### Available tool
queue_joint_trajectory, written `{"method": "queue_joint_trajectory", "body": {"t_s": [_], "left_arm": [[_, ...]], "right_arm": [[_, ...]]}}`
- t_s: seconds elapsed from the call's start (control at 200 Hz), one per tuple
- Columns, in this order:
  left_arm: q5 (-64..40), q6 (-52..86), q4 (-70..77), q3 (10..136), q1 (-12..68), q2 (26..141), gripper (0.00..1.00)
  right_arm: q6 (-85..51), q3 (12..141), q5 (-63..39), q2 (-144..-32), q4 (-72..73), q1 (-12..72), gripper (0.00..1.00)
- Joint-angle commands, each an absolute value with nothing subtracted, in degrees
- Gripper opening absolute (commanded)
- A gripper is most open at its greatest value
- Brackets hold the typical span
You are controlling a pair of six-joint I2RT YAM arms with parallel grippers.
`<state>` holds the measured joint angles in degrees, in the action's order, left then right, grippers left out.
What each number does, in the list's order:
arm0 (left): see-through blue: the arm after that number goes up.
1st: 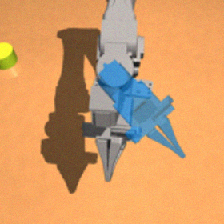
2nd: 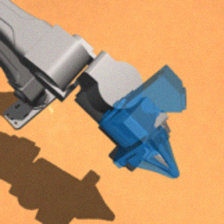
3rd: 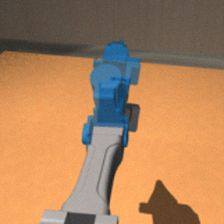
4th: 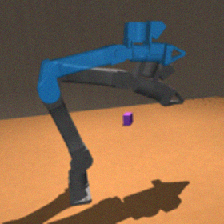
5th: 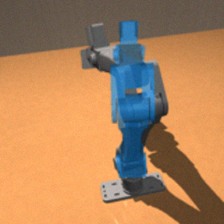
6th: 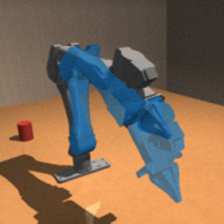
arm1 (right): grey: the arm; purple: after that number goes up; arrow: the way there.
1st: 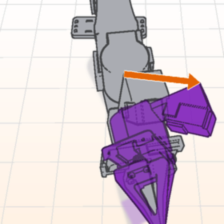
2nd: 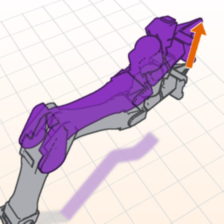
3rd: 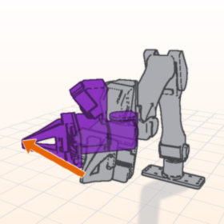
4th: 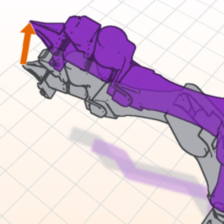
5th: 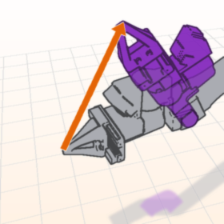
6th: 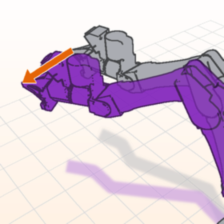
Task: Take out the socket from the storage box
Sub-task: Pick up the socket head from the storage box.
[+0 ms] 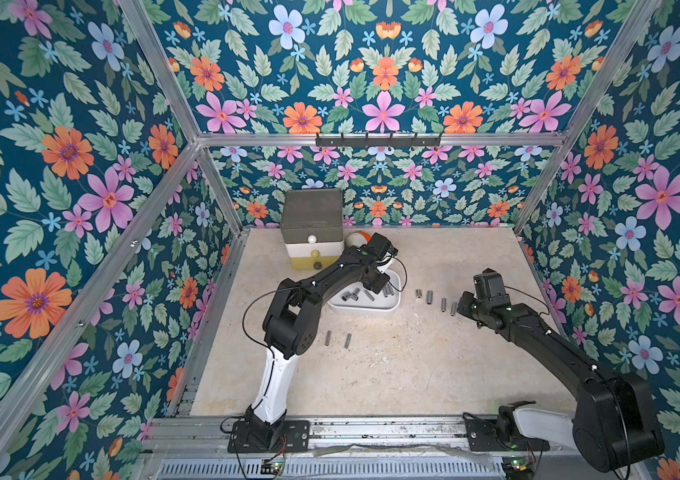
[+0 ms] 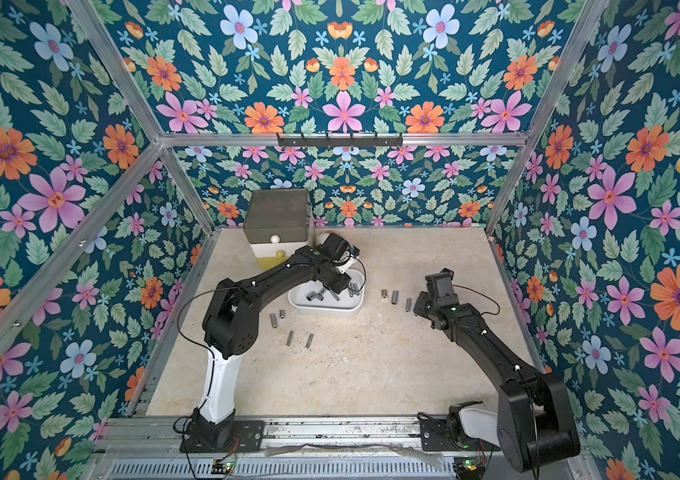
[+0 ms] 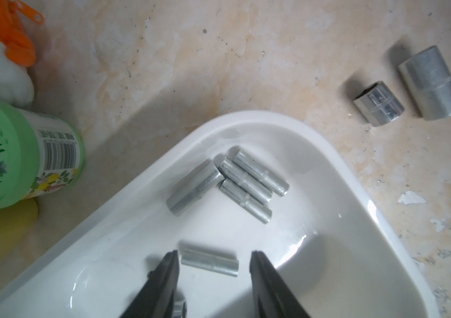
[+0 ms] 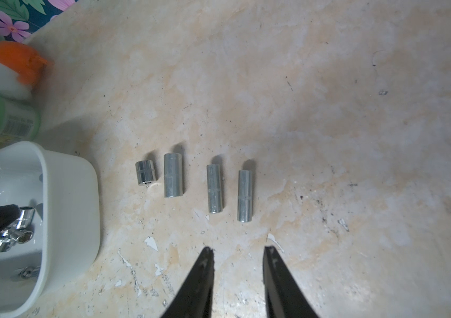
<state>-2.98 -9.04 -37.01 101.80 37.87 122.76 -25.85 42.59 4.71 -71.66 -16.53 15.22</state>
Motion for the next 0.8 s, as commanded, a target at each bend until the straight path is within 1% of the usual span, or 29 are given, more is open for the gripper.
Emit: {"method": "queue_joint_trajectory", "body": {"t_s": [0.0,0.795], "left_arm": [[-2.4,-10.3,-35.9,101.9,37.8,122.8,0.49],[-3.3,-15.1,-37.4,108.1,37.4,129.5,0.45]], "right_arm": [[-25.7,42.5,6.1,-71.5,-15.0,15.2,0.35],[-25.4,42.6,6.2,-73.5,-14.6,15.3,0.35]]}}
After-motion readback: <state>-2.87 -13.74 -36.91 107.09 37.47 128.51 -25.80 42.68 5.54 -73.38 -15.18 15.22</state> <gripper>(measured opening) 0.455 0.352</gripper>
